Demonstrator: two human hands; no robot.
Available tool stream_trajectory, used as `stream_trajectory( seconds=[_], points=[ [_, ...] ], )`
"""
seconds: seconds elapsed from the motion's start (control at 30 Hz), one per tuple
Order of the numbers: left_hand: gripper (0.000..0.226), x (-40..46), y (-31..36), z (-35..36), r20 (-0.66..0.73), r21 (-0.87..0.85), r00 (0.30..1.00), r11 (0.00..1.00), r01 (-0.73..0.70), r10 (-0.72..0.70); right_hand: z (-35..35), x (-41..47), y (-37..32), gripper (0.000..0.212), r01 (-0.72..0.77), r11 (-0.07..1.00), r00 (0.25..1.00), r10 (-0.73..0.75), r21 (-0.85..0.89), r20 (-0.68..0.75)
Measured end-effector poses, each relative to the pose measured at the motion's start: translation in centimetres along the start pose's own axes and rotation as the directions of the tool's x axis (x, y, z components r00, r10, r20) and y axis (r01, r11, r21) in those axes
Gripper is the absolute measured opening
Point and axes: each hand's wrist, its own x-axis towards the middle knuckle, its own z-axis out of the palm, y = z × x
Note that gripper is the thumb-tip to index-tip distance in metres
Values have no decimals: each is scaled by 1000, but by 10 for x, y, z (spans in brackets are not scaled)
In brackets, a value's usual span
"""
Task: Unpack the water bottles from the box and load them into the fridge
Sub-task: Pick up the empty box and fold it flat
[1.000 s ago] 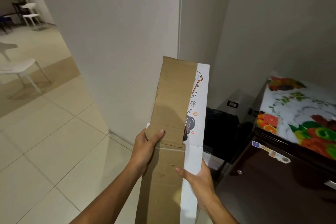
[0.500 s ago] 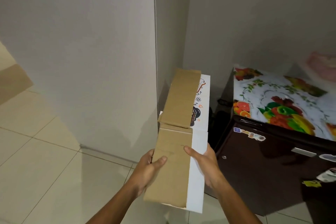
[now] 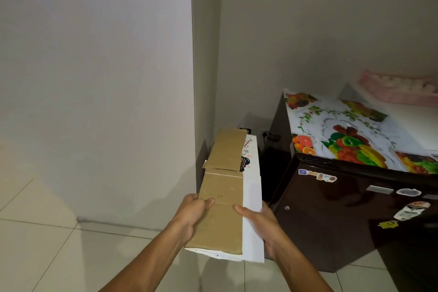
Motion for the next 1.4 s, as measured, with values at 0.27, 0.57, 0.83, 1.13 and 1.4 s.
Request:
stream_trajectory(
  seconds=[0.27, 0.57, 0.83, 1.13, 1.4],
  points=[
    [19, 51, 36, 31, 16, 14, 989, 989, 146, -146, -27, 27, -10, 45, -71, 995, 997, 73, 71, -25],
    [29, 98, 55, 77, 1, 148, 981, 971, 190, -192, -72, 97, -41, 34, -274, 957, 956, 282, 97, -76],
    [13, 127, 44, 108, -109, 70, 972, 974, 215, -207, -101, 148, -50, 28, -385, 909, 917, 396, 156, -44],
    [13, 166, 42, 128, -185, -155, 975, 983, 96, -124, -105, 210, -60, 23, -424, 886, 897, 439, 186, -48],
    [16, 235, 53, 123, -182, -160, 968, 976, 145, -174, -96, 264, -60, 29, -386, 884, 893, 430, 262, -134]
  ],
)
